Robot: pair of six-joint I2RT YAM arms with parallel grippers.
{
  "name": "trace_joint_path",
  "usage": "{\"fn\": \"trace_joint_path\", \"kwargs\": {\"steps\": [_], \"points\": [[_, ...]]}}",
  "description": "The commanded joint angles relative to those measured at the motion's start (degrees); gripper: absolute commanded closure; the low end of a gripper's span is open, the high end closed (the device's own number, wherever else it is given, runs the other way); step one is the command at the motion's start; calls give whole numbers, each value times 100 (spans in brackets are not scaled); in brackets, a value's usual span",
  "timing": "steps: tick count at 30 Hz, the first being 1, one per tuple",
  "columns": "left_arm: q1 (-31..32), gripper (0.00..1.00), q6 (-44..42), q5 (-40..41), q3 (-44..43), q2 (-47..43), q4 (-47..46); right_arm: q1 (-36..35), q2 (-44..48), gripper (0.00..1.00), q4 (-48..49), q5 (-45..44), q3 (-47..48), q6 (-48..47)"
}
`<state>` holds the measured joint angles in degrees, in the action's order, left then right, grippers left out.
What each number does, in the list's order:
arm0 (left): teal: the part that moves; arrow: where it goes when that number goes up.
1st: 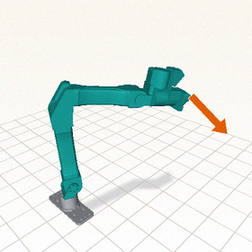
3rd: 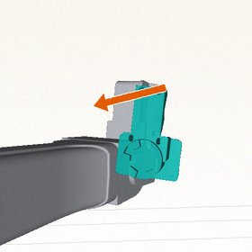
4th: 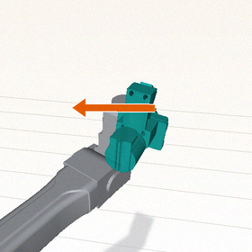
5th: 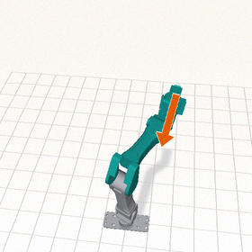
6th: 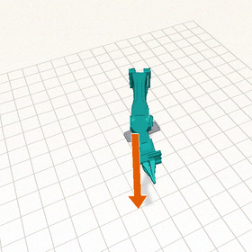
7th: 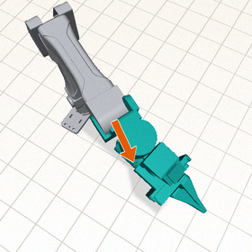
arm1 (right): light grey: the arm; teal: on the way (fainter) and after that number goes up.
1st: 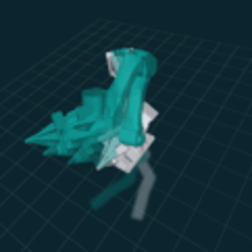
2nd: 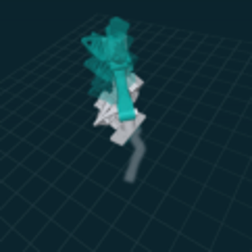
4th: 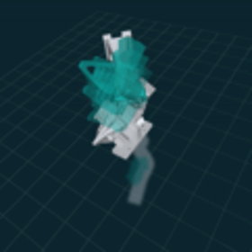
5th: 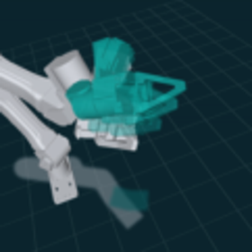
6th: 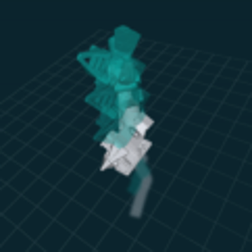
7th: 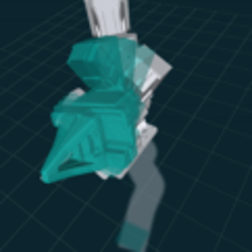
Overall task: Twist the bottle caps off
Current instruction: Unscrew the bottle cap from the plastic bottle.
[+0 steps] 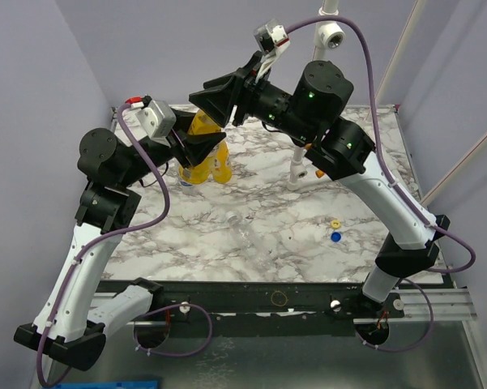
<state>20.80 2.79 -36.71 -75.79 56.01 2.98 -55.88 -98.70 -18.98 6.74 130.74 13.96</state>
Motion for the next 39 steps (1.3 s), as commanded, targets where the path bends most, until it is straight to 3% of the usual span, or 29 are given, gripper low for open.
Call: {"fn": "trace_joint_path", "kwargs": {"steps": [1,9,13,17,19,24,29,30,31,33,37,39], "points": [[-5,100,105,38,14,-101,71,-11,155,53,171,71,-48,27],[-5,100,331,-178,88,-133,80,-11,263,99,360,336,-181,-134],[-5,100,1019,-974,-3,-61,50,-11,387,99,597,1339,-290,-394],[9,100,2134,-3143,-338,208,-139,-7,662,99,1145,3823,-719,-466],[116,100,2716,-3779,-550,391,-188,-2,702,99,1439,4918,-839,-224],[245,100,3031,-4055,-665,387,-202,6,587,99,2200,6699,-990,507],[241,100,3030,-3948,-682,313,-207,20,604,99,2150,6679,-1067,420],[243,100,2972,-3881,-668,293,-210,29,645,91,1978,6461,-1063,268],[241,100,2878,-3786,-648,260,-206,33,690,65,1684,6024,-1051,16],[241,100,2631,-3485,-581,199,-163,33,851,34,1386,4784,-1113,-301],[241,100,1732,-2384,-419,74,182,33,948,2,1050,2353,-1076,-429],[241,100,1251,-1623,-272,-16,292,33,873,0,812,1381,-909,-312]]}}
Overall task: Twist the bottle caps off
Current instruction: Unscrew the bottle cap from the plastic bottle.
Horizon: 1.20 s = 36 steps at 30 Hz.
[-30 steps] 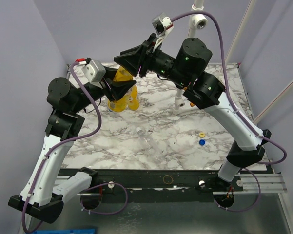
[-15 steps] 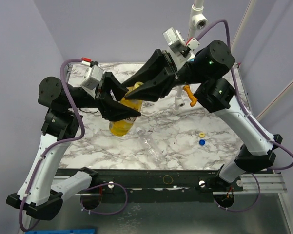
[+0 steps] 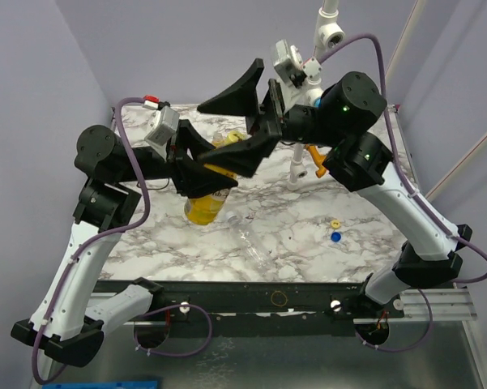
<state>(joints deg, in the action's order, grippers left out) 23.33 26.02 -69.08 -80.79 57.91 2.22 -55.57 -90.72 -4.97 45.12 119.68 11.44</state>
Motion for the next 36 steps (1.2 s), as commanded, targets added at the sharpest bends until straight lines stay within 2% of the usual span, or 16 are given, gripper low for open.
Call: {"fn": "trace_joint_path", "kwargs": {"steps": [1,4,7,10,16,19,28,36], "points": [[-13,100,-1257,2080,305,-242,401,2,13,0,-811,-2914,346,-29],[-12,100,-1720,3169,428,-263,567,2,-250,0,-1415,-3856,842,110],[-13,100,-2151,3687,565,-284,631,0,-382,2,-1690,-4138,1048,182],[-13,100,-2282,3664,617,-308,649,-1,-434,9,-1741,-4127,1096,208],[-13,100,-2309,3655,543,-284,648,0,-426,31,-1756,-4174,940,288],[-12,100,-2296,3554,495,-302,640,2,-396,36,-1754,-4233,812,356],[-12,100,-2305,3629,429,-332,613,2,-395,39,-1725,-4187,569,633],[-13,100,-2275,3599,468,-375,588,0,-257,68,-1422,-4079,312,766]]}}
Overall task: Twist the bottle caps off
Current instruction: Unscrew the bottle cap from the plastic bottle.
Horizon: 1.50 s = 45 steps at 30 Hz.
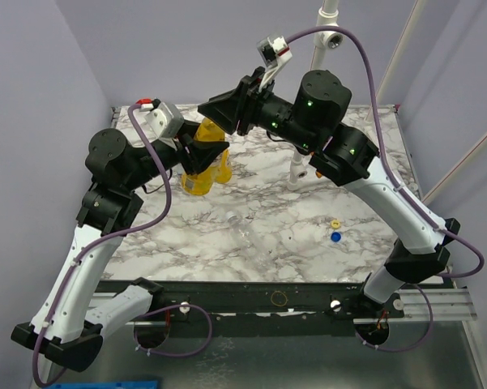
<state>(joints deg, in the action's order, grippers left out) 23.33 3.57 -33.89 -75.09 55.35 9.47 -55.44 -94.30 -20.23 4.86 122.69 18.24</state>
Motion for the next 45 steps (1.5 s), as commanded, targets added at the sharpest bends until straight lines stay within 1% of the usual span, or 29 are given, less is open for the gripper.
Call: {"fn": "trace_joint_path", "kwargs": {"steps": [1,2,4,7,9,11,14,17,18,19,21,23,24,25,26,27,28,29,31,32,34,35,37,39,40,42,45], "points": [[-13,100,-24,69,-105,-112,-139,-11,77,73,84,-29,34,99],[-13,100,-10,50,-111,-113,-143,-11,63,78,79,9,44,101],[-13,100,32,-85,-112,-121,-143,-9,120,86,210,132,-28,93],[-13,100,154,-425,-87,-144,-148,-6,299,91,514,390,-239,-17],[-12,100,265,-735,-75,-156,-148,-2,404,98,709,741,-317,-157],[-13,100,435,-1286,-76,-139,-148,6,579,99,1050,1600,-503,-344],[-13,100,964,-2401,-187,-50,-148,24,827,99,1704,3578,-775,-398],[-13,100,1674,-3378,-376,152,-159,33,922,99,2343,5266,-942,-141],[-13,100,1861,-3594,-435,215,-161,31,899,99,2509,5761,-955,29],[-4,100,2026,-3732,-482,259,-172,35,868,99,2741,6253,-981,210],[8,100,2192,-3764,-543,283,-212,36,800,99,3366,6960,-1080,755],[5,100,2242,-3813,-583,300,-244,41,718,99,3827,7412,-1141,1174],[5,100,2252,-3812,-594,308,-249,50,675,99,3805,7458,-1114,1184],[5,100,2249,-3792,-595,300,-257,58,655,99,3595,7428,-1037,1063],[6,100,2212,-3741,-573,286,-262,81,643,99,3145,7275,-949,772],[5,100,2161,-3676,-554,258,-263,88,649,87,2671,6926,-790,429],[5,100,2074,-3559,-510,236,-269,95,653,57,2110,6516,-667,-3],[5,100,1974,-3452,-486,201,-271,95,674,40,1635,5821,-531,-354],[5,100,1748,-3141,-412,141,-262,95,774,24,1083,4435,-437,-721],[5,100,1565,-2973,-374,113,-229,90,827,16,993,3767,-450,-792],[7,99,1173,-2435,-282,51,-106,95,901,3,890,2852,-509,-807],[0,98,914,-2083,-237,16,-64,91,906,0,775,2462,-488,-769],[5,97,451,-1529,-120,-54,-25,87,783,0,322,1461,-272,-697],[5,97,-19,-1105,7,-132,-29,93,484,1,-414,540,266,-624],[9,97,-211,-910,50,-170,-38,86,349,3,-668,178,490,-579],[11,97,-562,-566,151,-216,-66,91,231,8,-918,-198,633,-508],[6,99,-916,-305,300,-295,-170,86,190,10,-931,-253,585,-466]]}}
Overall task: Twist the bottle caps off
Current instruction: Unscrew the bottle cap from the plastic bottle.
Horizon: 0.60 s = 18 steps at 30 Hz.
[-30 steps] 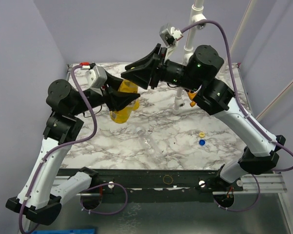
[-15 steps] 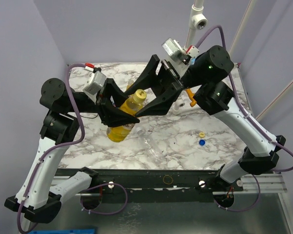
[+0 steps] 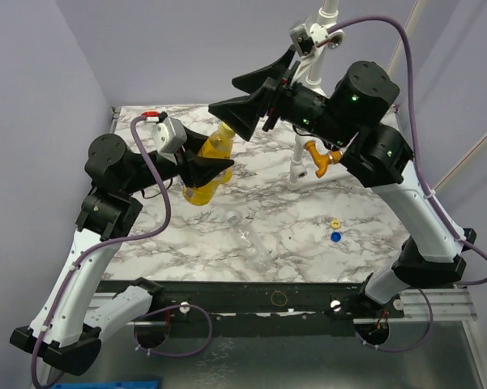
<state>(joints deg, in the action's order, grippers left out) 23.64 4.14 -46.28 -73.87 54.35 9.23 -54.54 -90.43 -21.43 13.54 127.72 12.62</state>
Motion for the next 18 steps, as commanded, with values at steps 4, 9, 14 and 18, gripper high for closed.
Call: {"fn": "trace_joint_path", "kwargs": {"steps": [4,9,14,18], "points": [[-24,100,-995,1024,223,-255,-242,-1,-340,13,-889,-1047,136,174],[-26,100,-911,1220,224,-253,-247,-2,-212,20,-477,-821,-293,346],[-22,100,-796,1260,206,-230,-247,-3,-166,37,-280,-730,-500,449],[-26,100,-700,1220,180,-213,-246,-3,-91,56,-118,-721,-678,456]]}}
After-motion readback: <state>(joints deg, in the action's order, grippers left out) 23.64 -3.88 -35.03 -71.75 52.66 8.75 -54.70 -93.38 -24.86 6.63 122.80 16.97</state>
